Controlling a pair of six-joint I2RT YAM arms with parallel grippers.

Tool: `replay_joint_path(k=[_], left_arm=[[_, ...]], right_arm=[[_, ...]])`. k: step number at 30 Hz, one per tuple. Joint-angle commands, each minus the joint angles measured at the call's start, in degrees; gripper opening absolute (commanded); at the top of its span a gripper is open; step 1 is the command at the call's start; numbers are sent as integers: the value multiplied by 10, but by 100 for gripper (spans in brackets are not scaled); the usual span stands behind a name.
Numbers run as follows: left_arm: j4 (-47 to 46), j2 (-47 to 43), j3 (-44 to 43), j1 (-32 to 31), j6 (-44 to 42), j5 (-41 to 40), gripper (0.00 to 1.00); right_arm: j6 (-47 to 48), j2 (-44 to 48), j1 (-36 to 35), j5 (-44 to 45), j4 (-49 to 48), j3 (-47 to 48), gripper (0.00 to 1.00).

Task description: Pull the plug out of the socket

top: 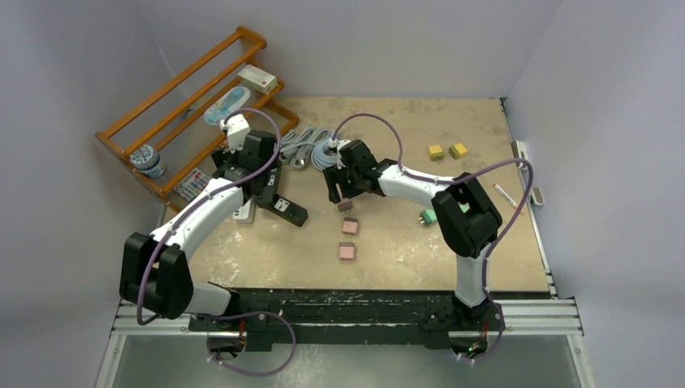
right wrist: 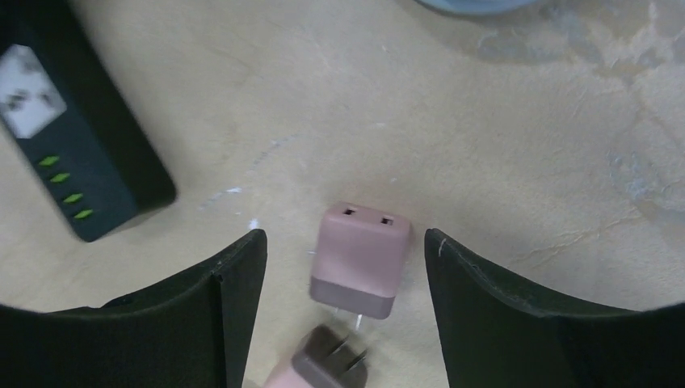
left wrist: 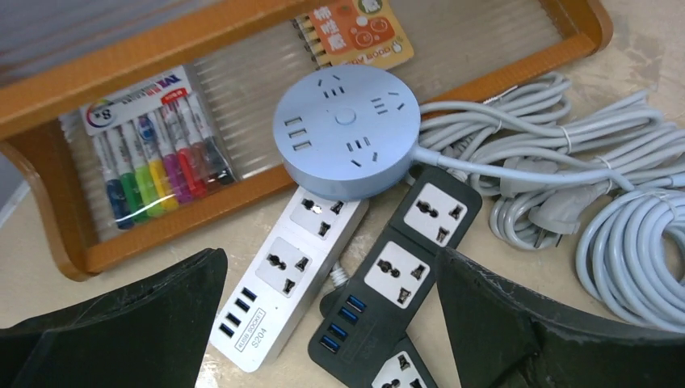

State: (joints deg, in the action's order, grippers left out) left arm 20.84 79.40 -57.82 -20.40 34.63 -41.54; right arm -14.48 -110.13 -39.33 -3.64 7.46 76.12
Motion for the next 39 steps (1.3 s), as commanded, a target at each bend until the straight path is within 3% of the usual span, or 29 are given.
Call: replay_joint_path(k=[1, 7, 17, 19, 21, 24, 32, 39], left_arm=[[29, -40, -39, -4, -30, -36, 100], [-16, -95, -20, -3, -62, -4, 100], [0, -71, -33, -3, -55, 4, 100], [-3, -71, -33, -3, -55, 7, 100], [-1, -73, -33, -3, -55, 10, 100], [1, -77, -31, -3, -55, 12, 100], [1, -86, -33, -3, -56, 29, 100], [6, -85, -32, -3, -55, 53, 100]], right_arm=[[18, -25, -7, 56, 50, 33, 71], [7, -47, -10, 59, 66, 47, 44], [-63, -75, 20, 88, 71, 85, 37], [-75, -85, 27, 82, 76, 105, 44], [-77, -86, 28, 77, 82, 122, 65], [-75, -52, 26, 95, 59, 104, 76], [-29, 38, -20, 133, 114, 22, 78], [-66, 46, -55, 90, 150, -21, 76]])
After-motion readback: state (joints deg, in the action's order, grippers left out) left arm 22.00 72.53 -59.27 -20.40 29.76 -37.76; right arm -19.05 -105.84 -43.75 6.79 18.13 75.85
